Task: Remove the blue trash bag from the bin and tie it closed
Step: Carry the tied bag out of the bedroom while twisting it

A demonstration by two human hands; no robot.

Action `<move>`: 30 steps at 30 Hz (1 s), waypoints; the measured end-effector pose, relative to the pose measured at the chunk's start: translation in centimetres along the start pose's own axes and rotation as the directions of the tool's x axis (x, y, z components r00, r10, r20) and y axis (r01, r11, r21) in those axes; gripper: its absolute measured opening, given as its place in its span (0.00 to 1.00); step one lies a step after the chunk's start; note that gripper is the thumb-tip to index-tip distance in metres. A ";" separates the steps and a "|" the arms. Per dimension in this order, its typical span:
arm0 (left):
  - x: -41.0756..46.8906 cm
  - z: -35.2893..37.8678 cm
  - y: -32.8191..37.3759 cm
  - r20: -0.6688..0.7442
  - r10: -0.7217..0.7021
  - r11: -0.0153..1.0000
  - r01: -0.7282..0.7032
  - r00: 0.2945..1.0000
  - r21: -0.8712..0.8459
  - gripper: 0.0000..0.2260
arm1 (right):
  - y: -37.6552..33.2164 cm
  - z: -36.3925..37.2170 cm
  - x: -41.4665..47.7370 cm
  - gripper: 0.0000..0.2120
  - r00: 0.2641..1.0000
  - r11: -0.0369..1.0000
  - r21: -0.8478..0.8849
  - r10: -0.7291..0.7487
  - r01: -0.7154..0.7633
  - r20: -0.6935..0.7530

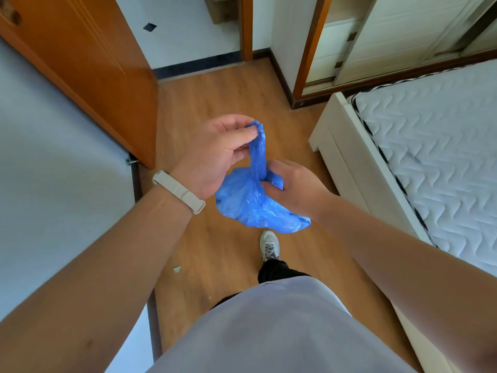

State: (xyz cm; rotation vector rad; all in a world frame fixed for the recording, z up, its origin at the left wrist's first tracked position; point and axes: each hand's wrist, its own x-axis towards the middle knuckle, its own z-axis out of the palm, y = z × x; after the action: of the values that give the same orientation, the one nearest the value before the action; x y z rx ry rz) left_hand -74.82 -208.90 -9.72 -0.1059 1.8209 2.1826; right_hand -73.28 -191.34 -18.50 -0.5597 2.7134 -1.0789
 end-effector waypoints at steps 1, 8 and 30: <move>1.4 0.2 0.3 0.002 -0.006 1.000 0.006 1.000 0.005 0.05 | 0.7 -0.5 1.1 0.09 1.000 1.000 0.003 0.004 -0.004 0.000; 10.6 1.4 3.0 -0.036 -0.026 1.000 0.026 0.999 0.009 0.06 | 5.6 -6.0 8.7 0.13 0.999 1.000 0.000 0.024 -0.024 0.022; 25.8 -4.3 7.8 -0.051 0.047 0.999 -0.048 0.998 -0.022 0.06 | 7.8 -7.3 26.5 0.14 1.000 1.000 -0.009 0.026 -0.026 0.001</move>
State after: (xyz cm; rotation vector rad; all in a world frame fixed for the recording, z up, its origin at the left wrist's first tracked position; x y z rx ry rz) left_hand -102.10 -209.67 -9.43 -0.1249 1.8427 2.2534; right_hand -101.83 -192.24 -19.03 -0.5254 2.7179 -1.0602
